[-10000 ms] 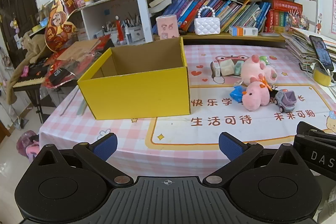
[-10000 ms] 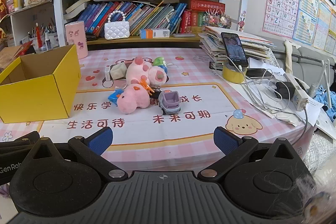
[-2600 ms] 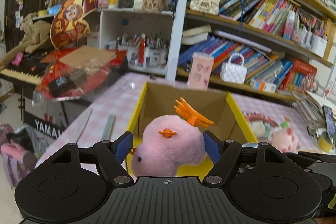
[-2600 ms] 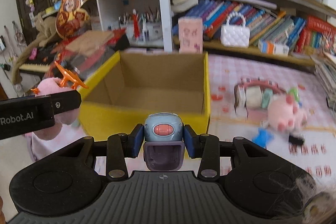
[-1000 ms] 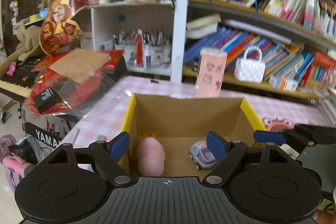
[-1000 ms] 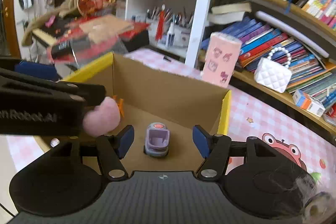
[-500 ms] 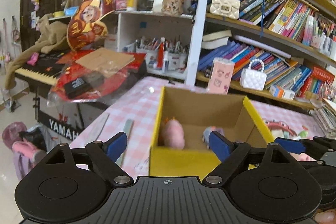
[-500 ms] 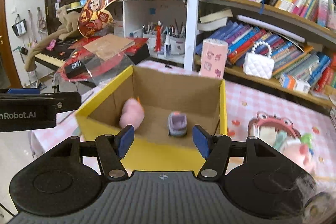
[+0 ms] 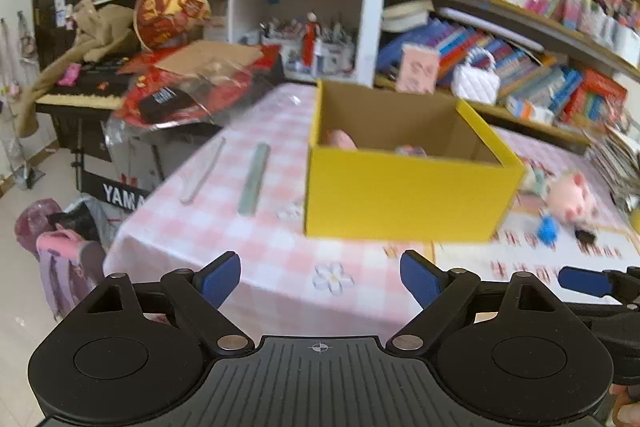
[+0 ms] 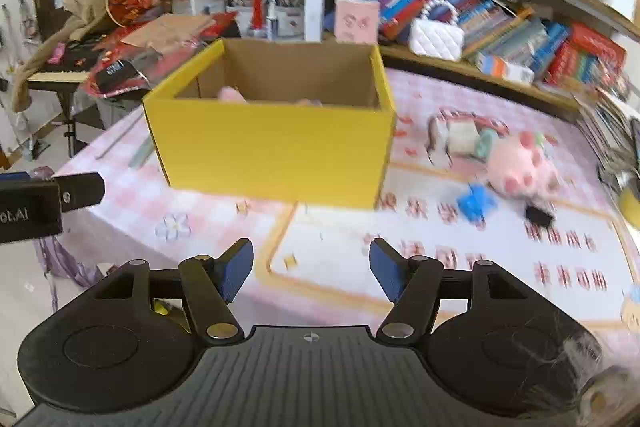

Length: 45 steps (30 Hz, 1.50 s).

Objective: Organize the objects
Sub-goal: 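Lift both tools out of the box and move toward the remaining toys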

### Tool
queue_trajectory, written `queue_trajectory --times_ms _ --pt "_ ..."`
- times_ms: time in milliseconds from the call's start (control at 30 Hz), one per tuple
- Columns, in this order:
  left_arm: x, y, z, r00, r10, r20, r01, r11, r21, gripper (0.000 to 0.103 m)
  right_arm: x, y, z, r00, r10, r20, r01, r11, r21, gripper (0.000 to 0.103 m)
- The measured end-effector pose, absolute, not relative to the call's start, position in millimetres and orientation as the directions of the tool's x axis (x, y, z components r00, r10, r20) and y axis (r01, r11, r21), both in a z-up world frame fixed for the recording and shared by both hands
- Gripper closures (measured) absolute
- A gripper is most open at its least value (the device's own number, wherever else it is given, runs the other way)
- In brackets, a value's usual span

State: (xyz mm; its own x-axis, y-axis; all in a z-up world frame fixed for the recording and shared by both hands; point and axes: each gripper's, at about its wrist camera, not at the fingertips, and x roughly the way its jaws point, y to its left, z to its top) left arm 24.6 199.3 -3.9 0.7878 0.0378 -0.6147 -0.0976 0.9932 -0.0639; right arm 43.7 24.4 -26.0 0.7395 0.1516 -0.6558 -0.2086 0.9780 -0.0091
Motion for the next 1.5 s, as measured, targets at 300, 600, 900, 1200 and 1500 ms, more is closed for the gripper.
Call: queue_trajectory --times_ms 300,600,900,1200,1500 --pt "7 166 -19 0.759 -0.052 -0.649 0.026 0.998 -0.049 0.007 4 -7 -40 0.719 0.036 -0.694 -0.062 0.998 -0.013 0.037" --pt "12 124 -22 0.742 -0.142 -0.655 0.173 0.985 -0.019 0.007 -11 -45 -41 0.702 -0.103 -0.705 0.108 0.993 -0.037 0.034" --pt "30 76 -27 0.703 -0.221 -0.676 0.284 0.959 -0.018 0.007 -14 -88 -44 0.672 -0.202 -0.712 0.237 0.970 -0.051 0.031" --pt "52 18 -32 0.667 -0.271 -0.694 0.362 0.932 -0.016 0.006 -4 -138 -47 0.648 -0.258 -0.717 0.304 0.950 -0.067 0.030" --pt "73 -29 -41 0.638 -0.270 -0.721 0.363 0.931 -0.027 0.006 20 -186 -53 0.618 -0.253 -0.744 0.304 0.950 -0.071 0.029"
